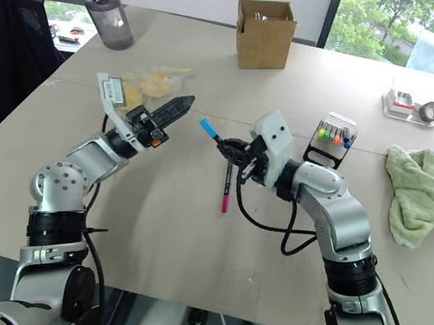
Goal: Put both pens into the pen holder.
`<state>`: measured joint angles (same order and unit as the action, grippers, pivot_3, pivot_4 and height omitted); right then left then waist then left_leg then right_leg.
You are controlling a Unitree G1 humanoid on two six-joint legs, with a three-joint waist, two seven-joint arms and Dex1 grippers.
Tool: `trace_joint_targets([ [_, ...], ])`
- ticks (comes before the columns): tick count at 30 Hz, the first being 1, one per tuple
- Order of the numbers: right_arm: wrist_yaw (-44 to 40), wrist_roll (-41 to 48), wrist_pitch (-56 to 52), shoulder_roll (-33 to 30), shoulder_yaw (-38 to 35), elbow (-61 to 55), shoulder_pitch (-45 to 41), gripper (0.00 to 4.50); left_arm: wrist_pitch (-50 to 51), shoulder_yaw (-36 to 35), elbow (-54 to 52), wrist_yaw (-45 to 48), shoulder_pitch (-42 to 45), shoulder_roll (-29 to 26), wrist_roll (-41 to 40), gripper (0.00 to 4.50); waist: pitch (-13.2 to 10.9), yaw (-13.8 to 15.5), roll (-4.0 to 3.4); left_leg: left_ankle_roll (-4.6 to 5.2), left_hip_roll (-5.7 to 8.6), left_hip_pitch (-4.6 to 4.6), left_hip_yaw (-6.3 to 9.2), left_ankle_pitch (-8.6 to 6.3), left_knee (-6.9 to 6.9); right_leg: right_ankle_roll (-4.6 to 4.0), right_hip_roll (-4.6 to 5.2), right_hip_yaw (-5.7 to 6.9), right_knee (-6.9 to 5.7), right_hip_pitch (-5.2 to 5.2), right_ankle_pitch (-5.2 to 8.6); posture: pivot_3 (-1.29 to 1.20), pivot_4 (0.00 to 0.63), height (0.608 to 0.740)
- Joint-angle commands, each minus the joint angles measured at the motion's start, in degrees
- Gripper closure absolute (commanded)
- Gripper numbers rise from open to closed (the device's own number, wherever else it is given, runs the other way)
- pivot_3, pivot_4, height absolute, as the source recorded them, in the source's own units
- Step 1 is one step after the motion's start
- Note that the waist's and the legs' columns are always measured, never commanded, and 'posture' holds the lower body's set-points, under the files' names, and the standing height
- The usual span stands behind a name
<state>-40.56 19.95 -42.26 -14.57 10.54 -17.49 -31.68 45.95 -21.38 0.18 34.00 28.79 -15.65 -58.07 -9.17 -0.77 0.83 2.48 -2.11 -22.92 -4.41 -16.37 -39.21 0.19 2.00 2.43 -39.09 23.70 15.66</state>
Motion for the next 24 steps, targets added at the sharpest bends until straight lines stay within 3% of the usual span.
trace_joint_targets([
  [1,0.6,1.0,2.0,0.6,0.0,-2.2,-1.0,4.49,1.3,1.4,-1.0,1.6,1.3,0.3,-2.3,4.5,0.0,0.0,0.0,0.0,0.0,0.0,0.0,0.0,0.0,0.0,0.0,0.0,0.0,0.0,0.0,0.0,0.15,0.739],
  [7,1.8,-0.3,3.4,0.2,0.2,-0.7,-1.3,4.49,2.3,1.1,-2.0,5.8,0.3,-0.8,-5.7,4.5,0.0,0.0,0.0,-0.01,0.0,0.0,-0.01,0.0,0.0,0.0,-0.01,0.0,0.03,-0.01,0.0,0.0,0.15,0.739],
  [14,1.5,-0.3,4.5,-1.0,-0.1,-0.4,-0.6,4.49,0.2,1.0,-0.5,6.0,0.3,-2.6,-3.7,4.5,0.0,0.0,0.01,-0.01,0.0,0.01,-0.01,0.0,0.01,0.0,-0.02,0.0,0.05,-0.01,0.0,0.0,0.15,0.739],
  [17,1.8,-0.4,4.8,-1.0,-0.4,0.0,-0.9,4.5,-0.3,1.6,-0.6,6.1,-0.2,-2.6,-3.0,3.66,0.0,0.0,0.01,-0.01,0.0,0.0,-0.01,0.0,0.01,0.0,-0.02,0.0,0.07,-0.02,0.0,0.0,0.15,0.739],
  [21,2.2,-0.3,5.1,-1.2,-0.9,0.5,-1.4,4.5,-0.8,2.6,-0.1,5.5,-0.1,-2.3,-1.3,2.02,0.0,0.0,0.01,-0.01,0.0,0.0,-0.01,0.0,0.02,0.0,-0.02,0.0,0.07,-0.02,0.0,0.0,0.15,0.739],
  [24,2.1,-0.2,5.3,-1.4,-0.9,0.6,-2.0,4.5,0.0,3.7,-0.9,7.2,-0.8,-2.5,-1.6,2.02,0.0,0.0,0.01,-0.01,0.0,0.0,-0.01,0.0,0.02,0.0,-0.01,0.0,0.07,-0.02,0.0,0.0,0.15,0.739],
])
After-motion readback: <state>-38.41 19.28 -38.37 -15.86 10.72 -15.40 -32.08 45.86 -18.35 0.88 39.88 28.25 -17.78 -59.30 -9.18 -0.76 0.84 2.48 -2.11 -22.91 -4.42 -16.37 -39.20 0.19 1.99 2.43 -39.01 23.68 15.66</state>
